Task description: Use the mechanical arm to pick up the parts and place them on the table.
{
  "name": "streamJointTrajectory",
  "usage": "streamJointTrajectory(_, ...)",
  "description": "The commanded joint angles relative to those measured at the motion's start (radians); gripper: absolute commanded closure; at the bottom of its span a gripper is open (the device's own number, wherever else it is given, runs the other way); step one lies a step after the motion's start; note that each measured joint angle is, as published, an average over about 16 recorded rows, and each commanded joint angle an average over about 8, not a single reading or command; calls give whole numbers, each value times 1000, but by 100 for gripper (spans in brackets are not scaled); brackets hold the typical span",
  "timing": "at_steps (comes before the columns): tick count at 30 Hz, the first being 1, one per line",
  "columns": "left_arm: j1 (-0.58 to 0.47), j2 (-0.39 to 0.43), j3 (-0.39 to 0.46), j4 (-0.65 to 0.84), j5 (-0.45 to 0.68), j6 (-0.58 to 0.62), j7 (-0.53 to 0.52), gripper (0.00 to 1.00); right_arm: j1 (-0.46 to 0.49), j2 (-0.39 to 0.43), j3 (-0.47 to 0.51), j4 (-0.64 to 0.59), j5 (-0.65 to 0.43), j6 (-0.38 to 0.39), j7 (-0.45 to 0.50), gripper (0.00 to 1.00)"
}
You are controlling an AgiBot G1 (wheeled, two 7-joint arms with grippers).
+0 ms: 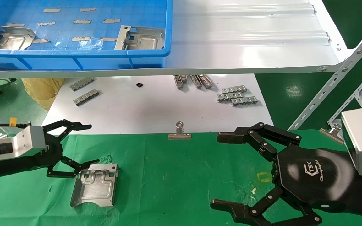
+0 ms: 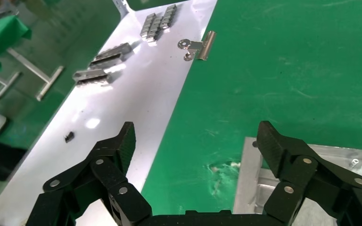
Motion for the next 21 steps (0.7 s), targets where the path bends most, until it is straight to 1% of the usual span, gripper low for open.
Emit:
streamJointTrajectory(1, 2, -2, -2, -9, -1, -1, -5, 0, 0, 0, 0, 0, 0, 0, 0, 0)
streamJointTrajectory(21, 172, -76, -129, -427, -109, -36, -342, 0, 0, 0, 0, 0, 0, 0, 0, 0)
